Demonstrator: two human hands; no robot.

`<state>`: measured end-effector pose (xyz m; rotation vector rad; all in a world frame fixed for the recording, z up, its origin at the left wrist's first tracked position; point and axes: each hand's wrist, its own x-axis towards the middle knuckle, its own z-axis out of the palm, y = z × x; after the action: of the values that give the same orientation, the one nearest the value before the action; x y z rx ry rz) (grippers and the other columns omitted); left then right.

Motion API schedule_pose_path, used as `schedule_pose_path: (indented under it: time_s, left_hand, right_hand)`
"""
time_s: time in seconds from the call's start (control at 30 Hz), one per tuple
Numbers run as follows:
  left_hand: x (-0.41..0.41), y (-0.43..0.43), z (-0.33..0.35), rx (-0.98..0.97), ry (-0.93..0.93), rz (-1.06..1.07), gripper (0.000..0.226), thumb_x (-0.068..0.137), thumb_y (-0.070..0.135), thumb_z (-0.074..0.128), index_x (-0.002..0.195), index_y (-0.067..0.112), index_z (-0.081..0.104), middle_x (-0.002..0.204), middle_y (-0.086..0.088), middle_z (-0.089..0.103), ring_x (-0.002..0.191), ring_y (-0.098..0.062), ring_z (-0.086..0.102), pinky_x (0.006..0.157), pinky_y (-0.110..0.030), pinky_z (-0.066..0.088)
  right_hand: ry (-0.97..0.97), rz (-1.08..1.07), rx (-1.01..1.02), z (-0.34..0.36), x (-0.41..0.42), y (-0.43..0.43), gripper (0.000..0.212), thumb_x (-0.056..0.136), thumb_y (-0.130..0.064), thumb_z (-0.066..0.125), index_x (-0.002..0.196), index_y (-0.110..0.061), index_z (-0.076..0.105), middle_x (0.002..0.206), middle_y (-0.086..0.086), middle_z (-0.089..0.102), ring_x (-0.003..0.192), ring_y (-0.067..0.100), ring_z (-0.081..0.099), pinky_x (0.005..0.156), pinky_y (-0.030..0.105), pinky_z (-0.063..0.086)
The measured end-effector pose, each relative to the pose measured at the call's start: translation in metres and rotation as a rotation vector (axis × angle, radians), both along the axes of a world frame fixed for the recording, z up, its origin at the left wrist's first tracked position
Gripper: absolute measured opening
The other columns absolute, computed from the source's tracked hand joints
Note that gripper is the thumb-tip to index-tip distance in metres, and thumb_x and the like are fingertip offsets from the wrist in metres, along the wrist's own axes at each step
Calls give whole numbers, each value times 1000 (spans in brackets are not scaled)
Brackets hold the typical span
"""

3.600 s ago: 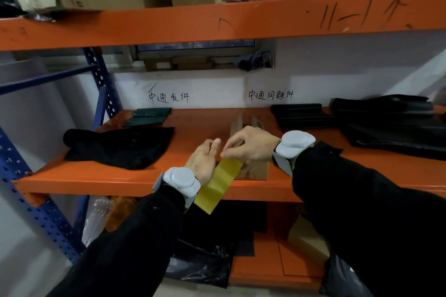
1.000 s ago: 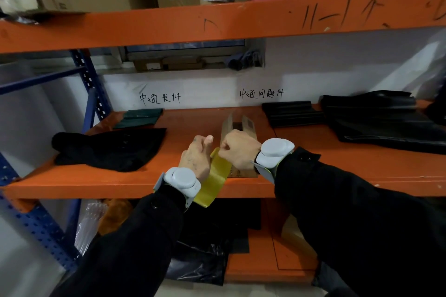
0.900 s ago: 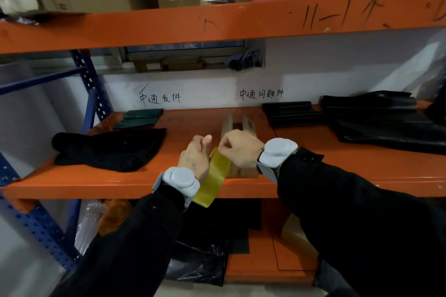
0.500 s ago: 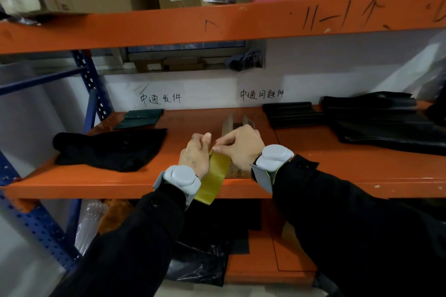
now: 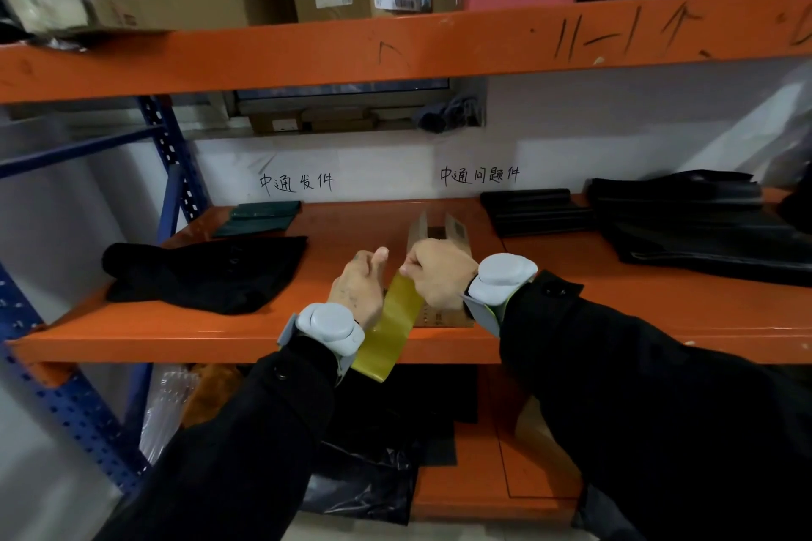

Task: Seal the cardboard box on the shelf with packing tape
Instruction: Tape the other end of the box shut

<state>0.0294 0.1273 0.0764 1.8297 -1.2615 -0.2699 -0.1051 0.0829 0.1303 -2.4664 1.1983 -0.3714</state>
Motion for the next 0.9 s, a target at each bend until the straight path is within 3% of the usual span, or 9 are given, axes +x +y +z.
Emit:
schedule_pose_path:
  time_s: [0.17,0.33,0.43,0.5,0.57,0.7,0.8,0.9]
  left_hand:
    - [-4,-2,4,30,62,1,50,104,51,31,109,12,61,96,-6,65,94,-30,61,81,-37,45]
    - [-10,4,8,131,189,-96,49,100,59,35,113,19,60,106,3,63,102,-20,57,86,-32,39]
    - [-8,7,5,175,195,-188,46,101,52,43,126,16,54,118,-5,63,108,-24,59,91,-33,44]
    - [-5,8,4,196,167,-212,46,99,54,45,123,16,56,114,-8,67,103,-27,64,94,-41,50]
    - [-2,10,7,217,109,-207,44,97,59,45,111,19,59,103,-10,70,95,-28,67,90,-48,53]
    - [-1,15,15,277,2,-226,48,99,59,38,108,18,61,96,-6,67,90,-24,63,86,-41,49]
    - [-3,18,19,284,-34,-255,51,102,55,34,112,13,61,105,-7,65,99,-25,60,87,-38,44]
    - [-5,19,24,285,-21,-271,51,104,51,32,115,11,62,114,-7,64,108,-24,58,88,-32,40]
  right_hand:
    - [-136,-17,0,-2,-7,0,22,99,-26,55,97,-12,71,100,8,68,90,24,61,74,24,41]
    - [29,-19,-7,-3,-6,-2,22,96,-9,47,92,2,65,98,14,67,90,31,64,77,36,54]
    - [104,-16,21,0,-8,1,29,97,-7,44,69,-4,49,71,9,50,62,22,45,59,28,39]
    - [127,-14,92,1,-11,-1,38,99,-7,43,62,-10,37,62,6,35,54,18,31,54,27,32]
    - [39,-43,202,-1,-16,-6,30,99,-10,46,69,-10,46,66,7,44,57,19,41,59,31,43]
    - [-333,-69,542,-4,-28,-5,13,98,-4,49,89,-13,55,77,11,54,64,20,52,57,32,49]
    - [-355,38,499,-4,-36,1,23,96,-2,52,87,-18,66,79,10,59,72,20,56,62,32,57]
    - [-380,103,531,-2,-45,-1,22,98,-1,52,90,-4,72,75,9,61,69,17,60,65,31,60]
